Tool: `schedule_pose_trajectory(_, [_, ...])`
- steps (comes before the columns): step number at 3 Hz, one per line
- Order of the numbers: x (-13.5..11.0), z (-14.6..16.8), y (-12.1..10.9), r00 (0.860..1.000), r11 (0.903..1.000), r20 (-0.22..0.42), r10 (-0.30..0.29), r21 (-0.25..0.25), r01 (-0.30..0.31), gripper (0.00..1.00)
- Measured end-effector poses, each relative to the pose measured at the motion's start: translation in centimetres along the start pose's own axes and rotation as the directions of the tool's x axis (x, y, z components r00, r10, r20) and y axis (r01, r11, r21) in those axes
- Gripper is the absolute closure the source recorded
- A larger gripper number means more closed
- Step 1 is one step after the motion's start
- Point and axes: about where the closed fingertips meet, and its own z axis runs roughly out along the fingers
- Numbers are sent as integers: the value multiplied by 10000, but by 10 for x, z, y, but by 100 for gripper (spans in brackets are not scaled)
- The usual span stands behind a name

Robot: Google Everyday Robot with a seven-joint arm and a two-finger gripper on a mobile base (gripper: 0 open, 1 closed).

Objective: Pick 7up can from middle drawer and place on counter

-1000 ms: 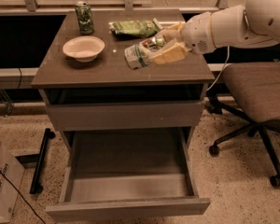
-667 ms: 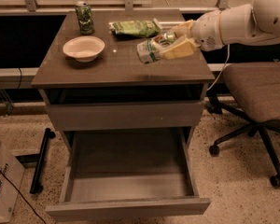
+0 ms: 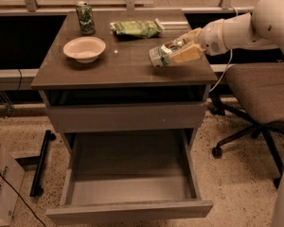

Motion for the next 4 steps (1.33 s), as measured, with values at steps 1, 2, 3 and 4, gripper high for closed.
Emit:
schedule_pose_trajectory(1, [1, 3, 0, 10000, 10000, 5, 13, -44, -13, 39])
schedule_pose_trajectory(2, [1, 7, 2, 10000, 9999, 13, 13, -103, -13, 16])
schedule_pose_trajectory(3, [0, 10, 3, 10000, 9999, 20, 15, -155, -15, 0])
schedule_pose_trajectory(4, [0, 10, 3, 10000, 9999, 20, 15, -155, -15, 0])
